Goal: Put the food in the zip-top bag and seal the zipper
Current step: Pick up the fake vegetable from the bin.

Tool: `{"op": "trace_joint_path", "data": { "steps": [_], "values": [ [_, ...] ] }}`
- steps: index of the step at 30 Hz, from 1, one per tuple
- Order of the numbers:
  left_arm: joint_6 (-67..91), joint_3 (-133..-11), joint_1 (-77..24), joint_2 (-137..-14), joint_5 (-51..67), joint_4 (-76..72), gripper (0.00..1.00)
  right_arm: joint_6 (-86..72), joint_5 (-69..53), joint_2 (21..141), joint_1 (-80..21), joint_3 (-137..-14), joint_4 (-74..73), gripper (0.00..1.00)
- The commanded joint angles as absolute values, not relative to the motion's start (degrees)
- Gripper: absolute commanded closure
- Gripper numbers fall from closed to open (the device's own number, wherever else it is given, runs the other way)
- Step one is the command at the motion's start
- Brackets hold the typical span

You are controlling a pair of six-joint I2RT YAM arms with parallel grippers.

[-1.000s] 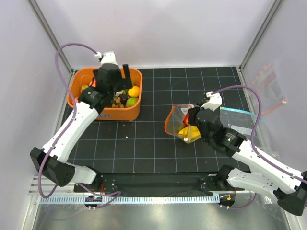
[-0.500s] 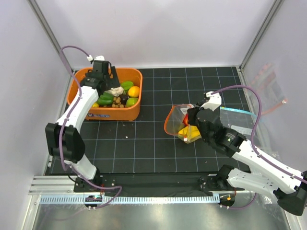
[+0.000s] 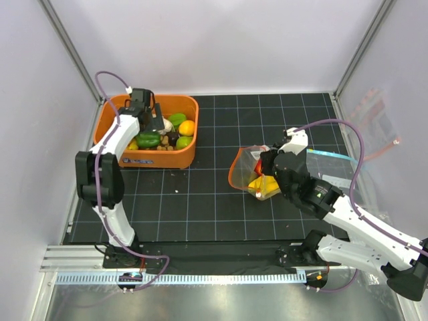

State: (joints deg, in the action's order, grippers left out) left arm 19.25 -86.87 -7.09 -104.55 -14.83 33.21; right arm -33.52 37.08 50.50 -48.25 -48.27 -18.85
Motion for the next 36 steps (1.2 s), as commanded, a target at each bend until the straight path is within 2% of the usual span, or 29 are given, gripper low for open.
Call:
{"op": "trace_joint_path", "data": {
  "steps": [1, 10, 12, 13, 14, 16, 17, 18, 22, 29, 36],
  "values": [
    [16.3, -91.0, -6.9, -109.8, -16.6, 35.3, 0.00, -33.9, 37.6, 49.8, -48.3, -48.6, -15.6, 0.99],
    [17.7, -106.1, -6.9, -133.4, -13.7, 52.7, 0.00, -33.9, 38.0, 49.1, -48.2, -48.4, -15.6, 0.99],
    [17.8, -107.2, -6.9, -134.8, -12.6, 53.5, 0.05, -33.9, 38.1, 49.0, -48.3, -48.4, -15.7, 0.99],
    [17.8, -107.7, -6.9, -135.6, -10.7, 53.9, 0.23, -33.9, 38.1, 49.0, -48.2, -48.4, -15.6, 0.99],
    [17.9, -108.4, -6.8, -135.6, -11.1, 54.9, 0.27, -33.9, 38.1, 48.8, -48.2, -48.4, -15.7, 0.99],
    [18.3, -108.1, -6.6, -132.4, -11.5, 54.0, 0.64, -34.0, 38.1, 48.6, -48.3, -48.3, -15.7, 0.99],
    [18.5, -107.1, -6.7, -130.7, -12.7, 52.7, 0.71, -34.0, 38.1, 48.6, -48.2, -48.3, -15.7, 0.99],
    [18.7, -104.4, -6.6, -126.8, -13.2, 49.6, 0.82, -34.0, 38.2, 48.6, -48.2, -48.3, -15.6, 0.99],
    [19.1, -100.7, -6.6, -120.1, -13.1, 45.7, 0.99, -34.0, 38.0, 48.8, -48.2, -48.3, -15.6, 0.99],
    [20.4, -97.5, -6.6, -108.4, -6.4, 43.6, 1.00, -34.0, 38.1, 48.8, -48.2, -48.3, -15.6, 0.99],
    [19.9, -94.2, -6.5, -98.4, -8.8, 42.6, 1.00, -34.1, 37.8, 48.7, -48.3, -48.3, -15.6, 0.99]
  ]
}}
